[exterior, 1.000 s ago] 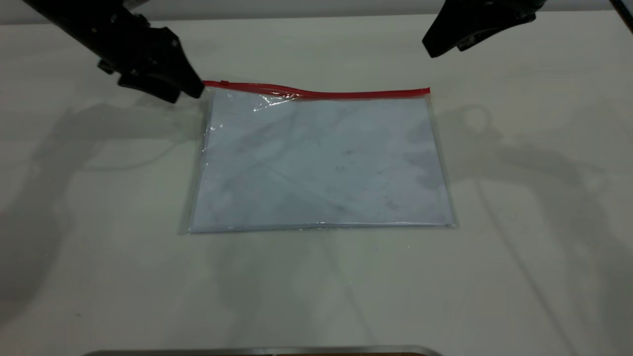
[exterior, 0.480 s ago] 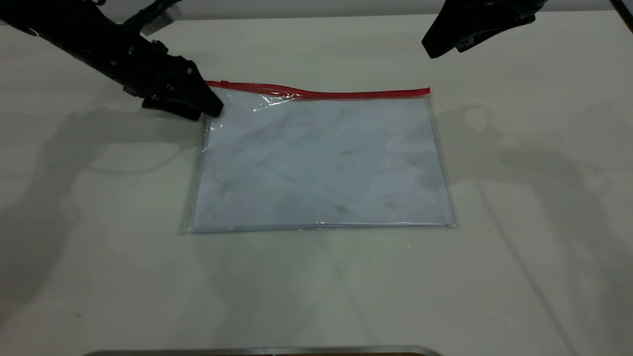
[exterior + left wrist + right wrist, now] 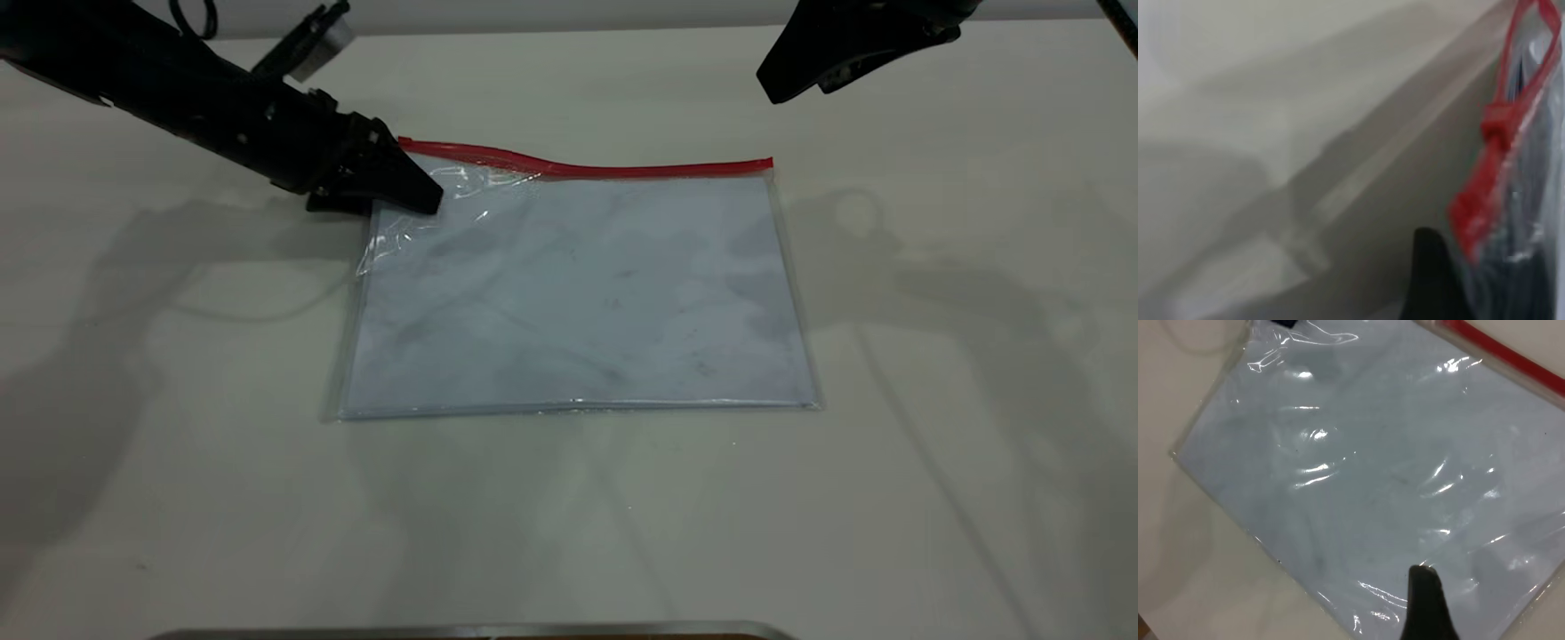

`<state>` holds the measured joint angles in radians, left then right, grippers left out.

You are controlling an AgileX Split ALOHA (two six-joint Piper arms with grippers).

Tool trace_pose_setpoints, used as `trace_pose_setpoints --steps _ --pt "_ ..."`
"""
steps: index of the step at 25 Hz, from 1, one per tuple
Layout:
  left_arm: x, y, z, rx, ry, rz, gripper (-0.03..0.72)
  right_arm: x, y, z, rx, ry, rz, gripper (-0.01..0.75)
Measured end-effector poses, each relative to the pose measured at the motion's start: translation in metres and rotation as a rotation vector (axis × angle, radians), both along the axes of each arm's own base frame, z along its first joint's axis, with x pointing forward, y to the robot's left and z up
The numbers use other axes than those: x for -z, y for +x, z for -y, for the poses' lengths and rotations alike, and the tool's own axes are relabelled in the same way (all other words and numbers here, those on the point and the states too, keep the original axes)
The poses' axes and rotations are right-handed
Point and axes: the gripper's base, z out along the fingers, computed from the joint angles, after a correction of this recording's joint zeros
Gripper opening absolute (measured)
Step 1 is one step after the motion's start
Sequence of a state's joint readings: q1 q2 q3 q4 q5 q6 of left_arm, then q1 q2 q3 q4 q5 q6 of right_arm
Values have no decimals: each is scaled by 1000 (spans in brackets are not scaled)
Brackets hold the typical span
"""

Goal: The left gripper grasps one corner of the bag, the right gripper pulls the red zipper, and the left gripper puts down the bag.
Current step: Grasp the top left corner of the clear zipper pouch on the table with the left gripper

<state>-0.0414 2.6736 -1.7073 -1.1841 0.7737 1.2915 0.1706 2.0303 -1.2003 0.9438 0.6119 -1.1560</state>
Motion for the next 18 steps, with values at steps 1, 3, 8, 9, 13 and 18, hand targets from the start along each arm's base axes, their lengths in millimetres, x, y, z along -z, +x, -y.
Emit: trace_pose_setpoints --steps 1,3,8,9,13,18 --pt "0 0 1 6 0 2 490 0 0 0 1 -1 1 551" --pt "0 0 2 4 -9 11 389 0 0 0 2 -2 4 551" --pt "-2 2 4 40 -24 81 59 0 1 0 -3 -3 14 551" --pt "-3 2 4 59 -24 102 52 0 1 0 -9 -4 21 551" --pt "-13 1 5 225 -14 249 52 -3 6 0 -33 -12 94 551" --pt "-50 -1 9 519 -21 492 52 -7 9 -5 -51 18 166 551"
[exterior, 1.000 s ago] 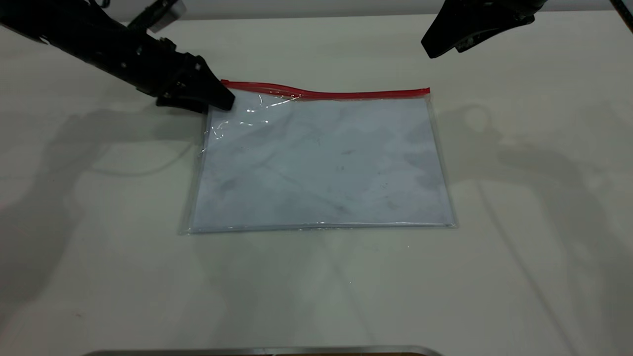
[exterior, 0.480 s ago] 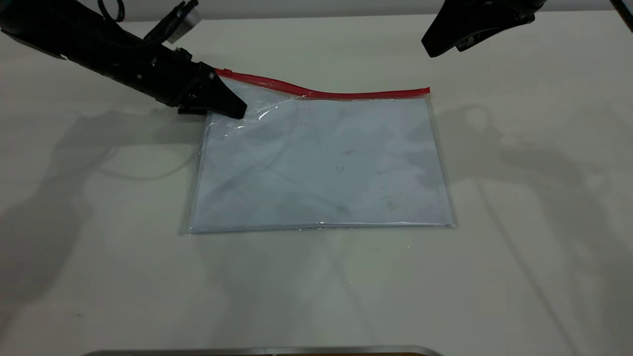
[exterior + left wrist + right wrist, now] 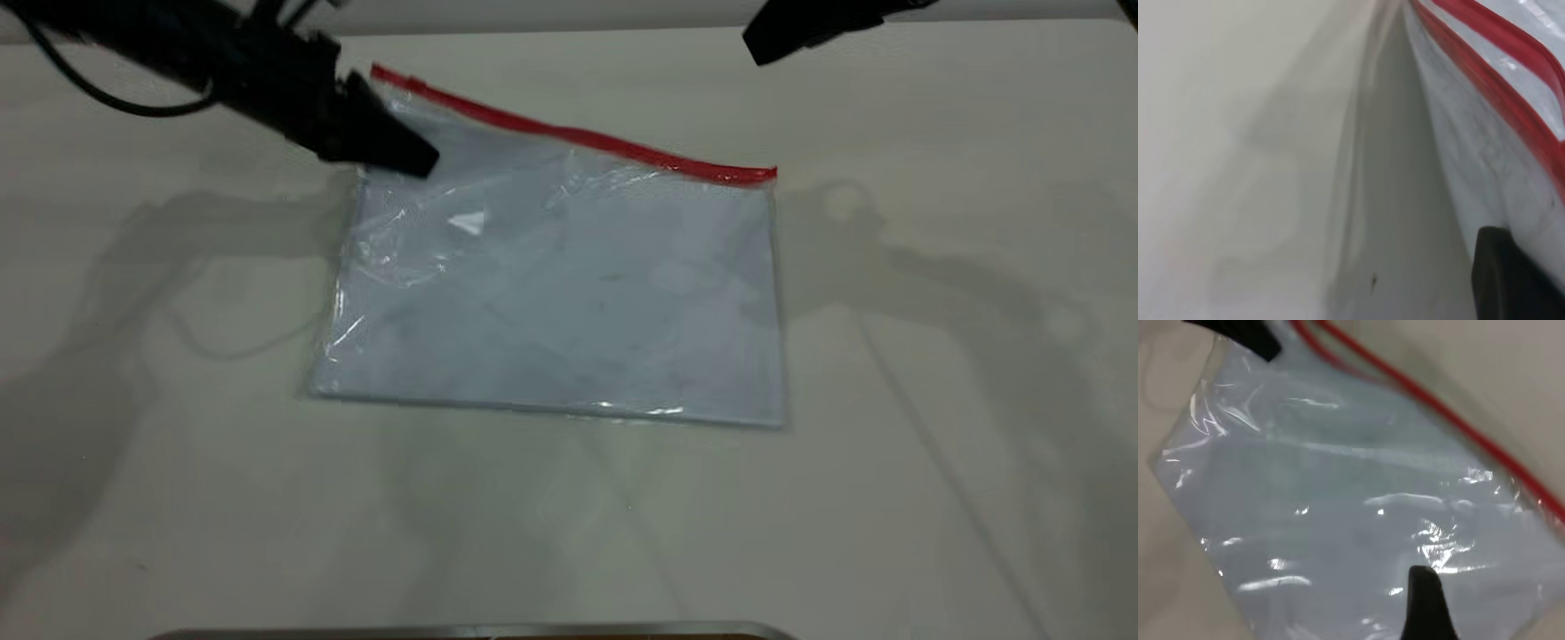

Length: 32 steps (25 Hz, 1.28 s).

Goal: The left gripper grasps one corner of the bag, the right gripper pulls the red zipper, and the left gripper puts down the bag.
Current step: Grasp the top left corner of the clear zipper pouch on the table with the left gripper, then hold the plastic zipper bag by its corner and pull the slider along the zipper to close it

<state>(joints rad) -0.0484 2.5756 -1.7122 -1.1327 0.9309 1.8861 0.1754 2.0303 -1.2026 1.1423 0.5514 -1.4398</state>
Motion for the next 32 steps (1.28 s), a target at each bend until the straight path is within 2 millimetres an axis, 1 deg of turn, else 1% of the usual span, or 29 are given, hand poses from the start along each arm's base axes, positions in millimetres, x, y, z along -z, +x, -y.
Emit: trace_pose_setpoints --steps 4,8,11,14,18,22,26,29,32 --pt "-15 -4 8 148 -30 85 52 0 1 -13 -32 20 32 551" --pt "-19 -5 16 284 -4 170 52 -1 3 -33 -95 26 57 551" --pt "-21 -5 19 336 7 193 52 -2 4 -50 -123 49 63 551" --pt "-21 -7 23 356 2 192 52 5 3 -66 -149 66 54 551" --pt "-22 -10 33 383 2 194 52 25 6 -81 -163 83 26 551" --pt "-21 -13 45 412 0 195 52 41 13 -92 -164 128 -8 551" --pt "-21 -17 55 434 -1 196 52 50 17 -98 -173 179 -38 550" --pt "-21 -18 60 440 4 201 52 52 16 -100 -187 197 -56 550" --pt "-20 -17 61 432 15 211 52 49 15 -102 -204 227 -64 550"
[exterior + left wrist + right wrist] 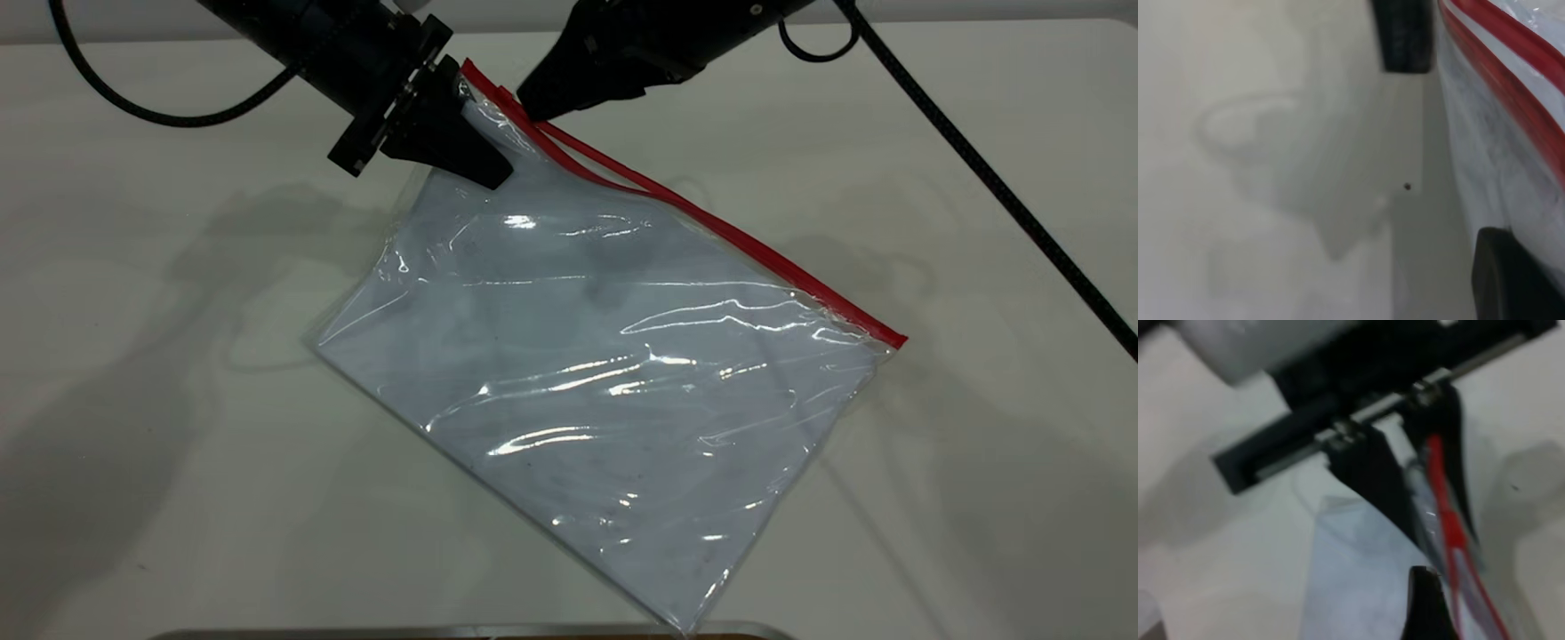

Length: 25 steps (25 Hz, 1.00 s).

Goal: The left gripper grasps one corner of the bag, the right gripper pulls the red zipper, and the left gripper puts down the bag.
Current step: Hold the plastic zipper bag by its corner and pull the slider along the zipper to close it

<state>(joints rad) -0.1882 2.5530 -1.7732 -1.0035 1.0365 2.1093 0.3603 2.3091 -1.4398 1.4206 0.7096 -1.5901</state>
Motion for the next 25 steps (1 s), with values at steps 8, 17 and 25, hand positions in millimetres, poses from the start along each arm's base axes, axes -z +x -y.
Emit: trace_pose_setpoints --steps 8,17,25 --pt "0 -2 12 6 0 13 52 -3 0 -2 -9 40 -1 550" --pt "-2 -3 25 -19 -38 16 52 -3 0 -2 -13 30 13 484" --pt "-2 -2 25 -23 -36 19 51 -1 2 0 2 6 32 274"
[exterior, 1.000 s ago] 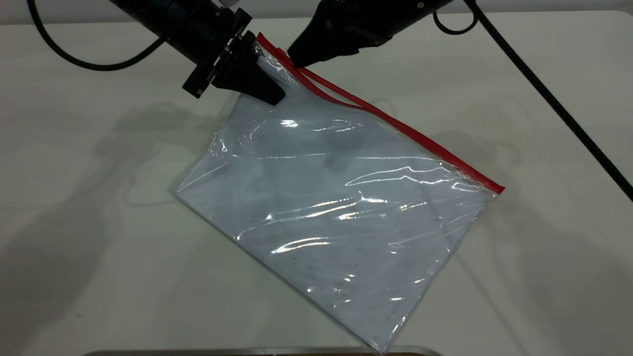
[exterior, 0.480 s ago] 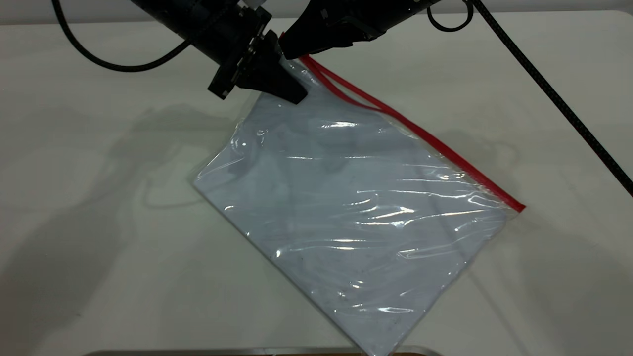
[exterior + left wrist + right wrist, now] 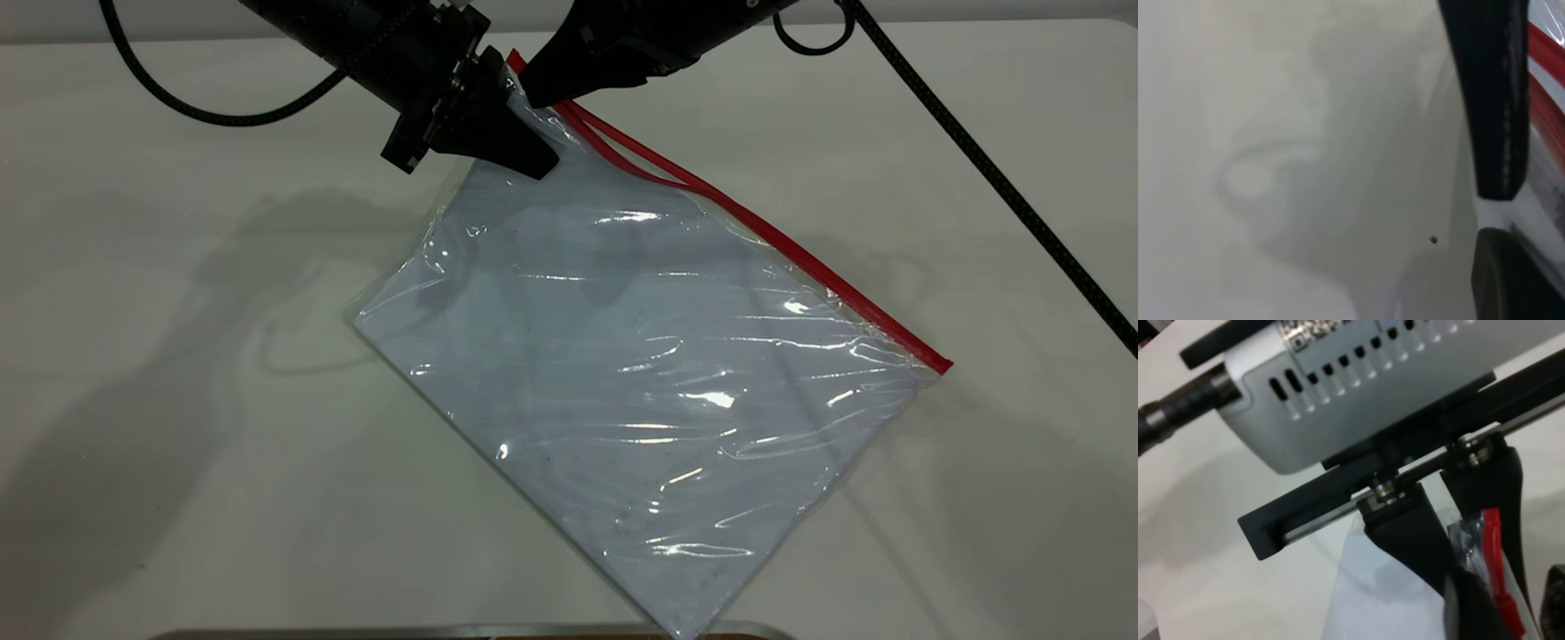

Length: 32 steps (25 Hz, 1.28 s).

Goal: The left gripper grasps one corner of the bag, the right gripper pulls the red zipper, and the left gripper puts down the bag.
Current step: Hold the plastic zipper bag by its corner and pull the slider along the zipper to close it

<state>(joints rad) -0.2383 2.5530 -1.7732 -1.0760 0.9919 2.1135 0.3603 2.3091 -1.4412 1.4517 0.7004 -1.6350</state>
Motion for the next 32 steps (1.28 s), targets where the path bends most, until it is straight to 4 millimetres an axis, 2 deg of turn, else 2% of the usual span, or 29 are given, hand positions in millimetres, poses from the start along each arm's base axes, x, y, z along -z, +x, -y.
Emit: trace_pose_setpoints --steps 5,10,24,32 --pt "0 0 0 -3 -3 0 51 1 0 1 -10 -17 8 129" --pt "0 0 0 -9 -3 -5 51 3 -2 2 -36 -42 18 59" --pt "0 1 0 -56 10 -51 51 9 -3 10 -29 -147 -53 51" --pt "-6 7 -16 -130 -60 -124 51 9 1 20 -17 -186 -70 51"
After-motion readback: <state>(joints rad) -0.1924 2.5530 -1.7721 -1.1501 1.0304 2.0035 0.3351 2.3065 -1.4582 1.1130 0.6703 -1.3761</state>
